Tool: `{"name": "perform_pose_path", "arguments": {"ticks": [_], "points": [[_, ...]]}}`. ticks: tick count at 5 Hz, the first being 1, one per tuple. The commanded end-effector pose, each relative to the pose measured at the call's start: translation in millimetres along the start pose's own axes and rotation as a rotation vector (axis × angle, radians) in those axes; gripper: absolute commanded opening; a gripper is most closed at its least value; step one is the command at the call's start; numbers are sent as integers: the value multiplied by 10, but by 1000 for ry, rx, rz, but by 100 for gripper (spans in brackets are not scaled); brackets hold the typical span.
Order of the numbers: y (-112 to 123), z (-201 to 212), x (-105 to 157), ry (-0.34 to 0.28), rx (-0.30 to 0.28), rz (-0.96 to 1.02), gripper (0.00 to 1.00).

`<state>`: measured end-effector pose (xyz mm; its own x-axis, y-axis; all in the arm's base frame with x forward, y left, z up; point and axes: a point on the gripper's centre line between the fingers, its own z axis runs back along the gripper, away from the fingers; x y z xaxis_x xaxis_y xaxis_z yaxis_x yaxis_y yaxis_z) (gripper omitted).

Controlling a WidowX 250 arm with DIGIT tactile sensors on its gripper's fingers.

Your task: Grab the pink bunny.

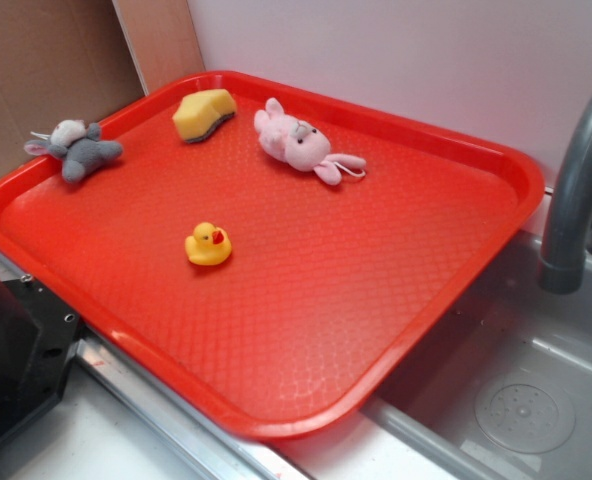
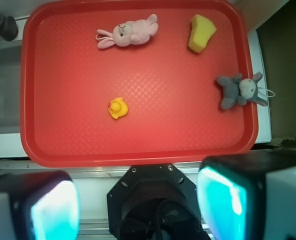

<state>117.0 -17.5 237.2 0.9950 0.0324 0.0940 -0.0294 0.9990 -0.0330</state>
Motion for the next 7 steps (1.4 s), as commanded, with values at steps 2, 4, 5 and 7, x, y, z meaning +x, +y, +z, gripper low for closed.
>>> {"name": "perform_pose_path", "arguments": {"ticks": [2, 4, 5, 7], "points": [[-53, -405, 341, 10, -26, 156, 100], [-73, -605, 632, 10, -71, 171, 100], [-73, -605, 632, 10, -71, 171, 100], [-99, -791, 880, 12, -52, 279, 100]]}}
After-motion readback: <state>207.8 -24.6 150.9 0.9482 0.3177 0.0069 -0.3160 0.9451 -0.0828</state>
